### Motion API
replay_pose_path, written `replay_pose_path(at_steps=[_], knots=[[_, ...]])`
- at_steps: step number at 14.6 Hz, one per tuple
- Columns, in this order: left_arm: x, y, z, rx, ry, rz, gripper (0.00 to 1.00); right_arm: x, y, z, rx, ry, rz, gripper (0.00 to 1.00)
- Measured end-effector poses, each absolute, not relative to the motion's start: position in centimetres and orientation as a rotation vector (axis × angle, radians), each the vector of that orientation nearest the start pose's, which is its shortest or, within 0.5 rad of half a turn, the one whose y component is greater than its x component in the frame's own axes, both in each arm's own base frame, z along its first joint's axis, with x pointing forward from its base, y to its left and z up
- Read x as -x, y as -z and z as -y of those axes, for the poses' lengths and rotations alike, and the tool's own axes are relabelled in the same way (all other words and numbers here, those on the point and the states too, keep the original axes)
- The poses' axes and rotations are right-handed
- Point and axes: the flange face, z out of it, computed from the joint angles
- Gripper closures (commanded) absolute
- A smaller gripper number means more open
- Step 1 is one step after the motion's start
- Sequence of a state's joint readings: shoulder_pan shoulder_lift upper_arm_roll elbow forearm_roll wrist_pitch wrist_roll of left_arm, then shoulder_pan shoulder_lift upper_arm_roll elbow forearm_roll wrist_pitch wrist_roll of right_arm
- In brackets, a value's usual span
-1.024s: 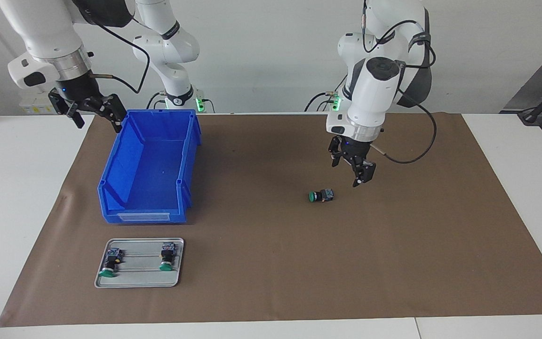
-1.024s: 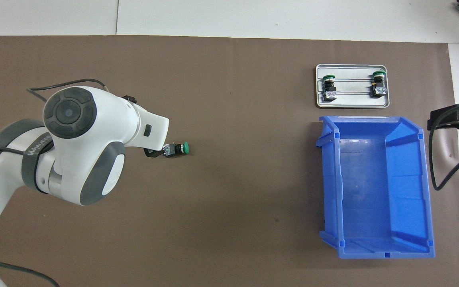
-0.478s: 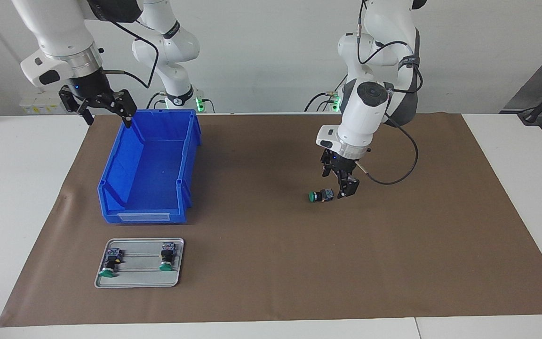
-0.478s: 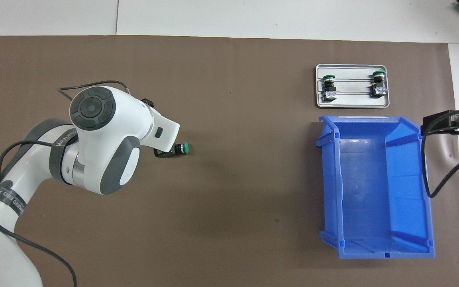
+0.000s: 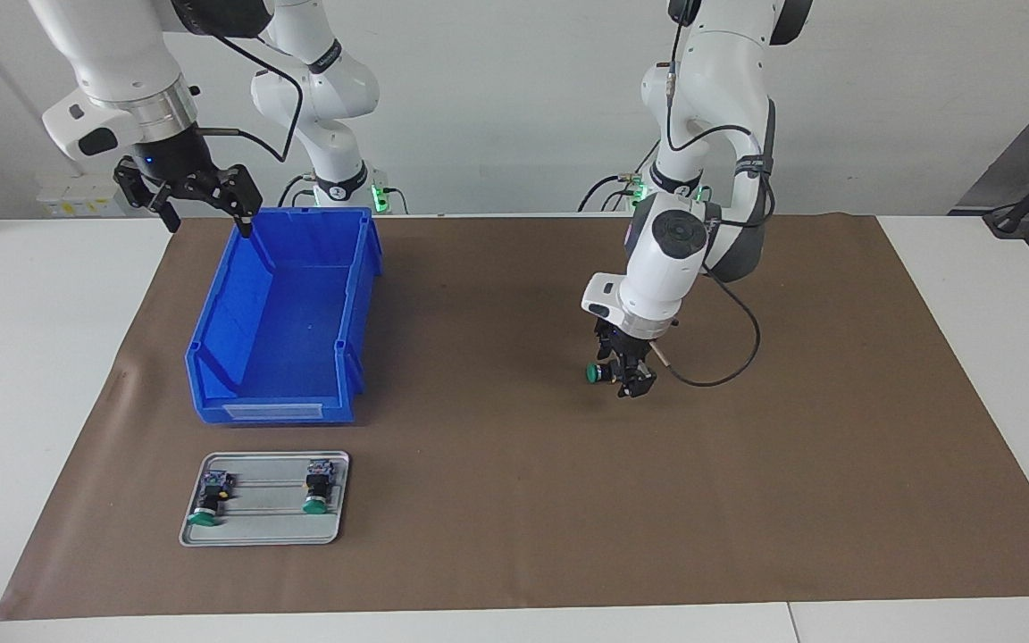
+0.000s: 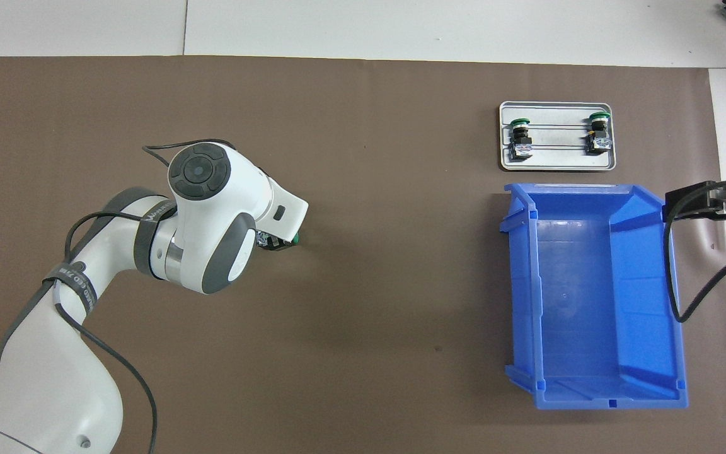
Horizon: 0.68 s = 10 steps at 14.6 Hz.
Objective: Place and press button with both arms
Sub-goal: 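Press down on the button top with the left gripper, then lift the left gripper off the button and open its fingers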
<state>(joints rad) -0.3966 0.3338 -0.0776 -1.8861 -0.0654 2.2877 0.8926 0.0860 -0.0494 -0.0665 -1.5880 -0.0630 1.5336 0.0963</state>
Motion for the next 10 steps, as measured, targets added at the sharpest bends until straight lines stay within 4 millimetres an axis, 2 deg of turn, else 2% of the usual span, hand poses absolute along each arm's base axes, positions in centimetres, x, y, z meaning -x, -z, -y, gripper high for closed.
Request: replay_pose_path(at_steps=[5, 7, 10], knots=[[-55.2, -32.5, 31.3, 2.472, 0.124, -2.036, 0.23, -53.0, -64.5, -0.1, 3.197, -0.048, -0.133, 0.0], [-55.0, -31.7, 31.5, 2.452, 0.104, -2.065, 0.23, -52.6, -65.3, -0.1, 3.192, -0.066, -0.138, 0.0], [-54.7, -30.9, 31.2, 2.434, 0.077, -2.09, 0.23, -52.6, -65.5, -0.5, 3.158, -0.062, -0.147, 0.0]])
